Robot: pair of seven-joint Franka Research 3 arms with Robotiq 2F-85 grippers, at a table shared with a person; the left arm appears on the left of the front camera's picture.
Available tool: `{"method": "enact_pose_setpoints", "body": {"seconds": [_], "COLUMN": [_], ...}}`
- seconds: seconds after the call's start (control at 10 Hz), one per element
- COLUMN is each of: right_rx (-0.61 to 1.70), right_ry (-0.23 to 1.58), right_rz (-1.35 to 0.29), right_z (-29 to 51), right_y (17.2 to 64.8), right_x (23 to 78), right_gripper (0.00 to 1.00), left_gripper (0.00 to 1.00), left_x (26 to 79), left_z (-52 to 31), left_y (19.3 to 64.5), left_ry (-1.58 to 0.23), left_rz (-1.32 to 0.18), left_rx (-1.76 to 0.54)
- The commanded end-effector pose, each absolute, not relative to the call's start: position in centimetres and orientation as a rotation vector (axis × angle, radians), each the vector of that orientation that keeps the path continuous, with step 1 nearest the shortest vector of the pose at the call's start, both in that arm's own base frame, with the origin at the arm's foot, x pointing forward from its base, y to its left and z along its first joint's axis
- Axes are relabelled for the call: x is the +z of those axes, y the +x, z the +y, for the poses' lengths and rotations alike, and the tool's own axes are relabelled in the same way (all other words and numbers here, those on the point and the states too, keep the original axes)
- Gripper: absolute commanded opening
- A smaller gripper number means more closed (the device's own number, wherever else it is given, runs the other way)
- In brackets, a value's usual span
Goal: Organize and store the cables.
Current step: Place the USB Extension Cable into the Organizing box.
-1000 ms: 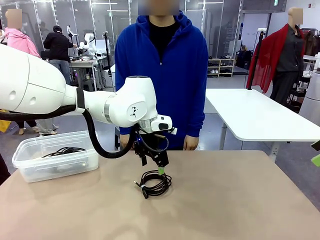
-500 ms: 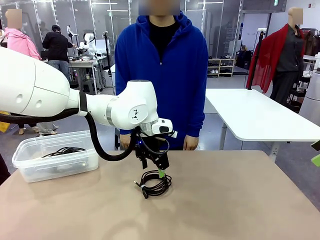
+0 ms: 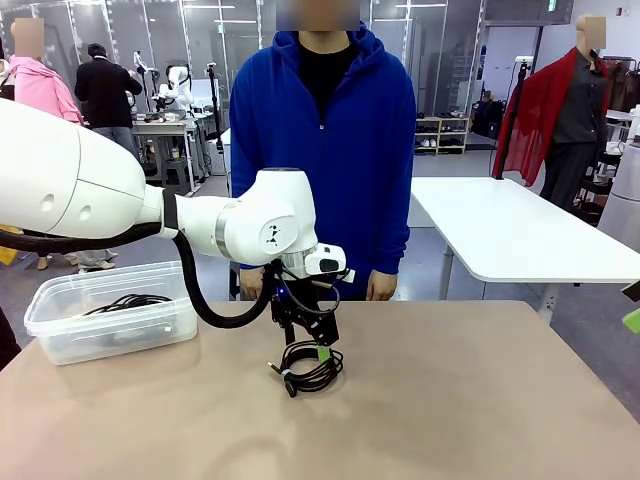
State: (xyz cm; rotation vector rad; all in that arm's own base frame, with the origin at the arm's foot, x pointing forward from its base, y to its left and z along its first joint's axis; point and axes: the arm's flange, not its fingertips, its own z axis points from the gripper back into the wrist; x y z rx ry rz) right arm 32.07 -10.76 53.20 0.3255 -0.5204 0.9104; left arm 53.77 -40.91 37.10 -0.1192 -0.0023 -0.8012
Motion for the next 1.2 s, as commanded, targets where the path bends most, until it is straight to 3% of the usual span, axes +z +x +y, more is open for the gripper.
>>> {"method": "enact_pose_setpoints", "body": {"seconds": [0.0,1.1], "right_rx": [0.911,0.911], "right_ry": [0.33,0.33], "right_rz": [-0.526,-0.526], "right_z": [-10.6,-10.6], "right_y": [32.2,32.2], "right_x": [53.2,53.2], "right_gripper": [1.0,1.0], "left_gripper": [1.0,1.0], "left_x": [37.1,36.9], "left_z": [-41.1,-37.3], "left_y": [53.9,49.0], "left_ry": [-0.129,-0.124], "left_rz": [0.021,0.021], "left_rx": [-0.788,-0.267]}}
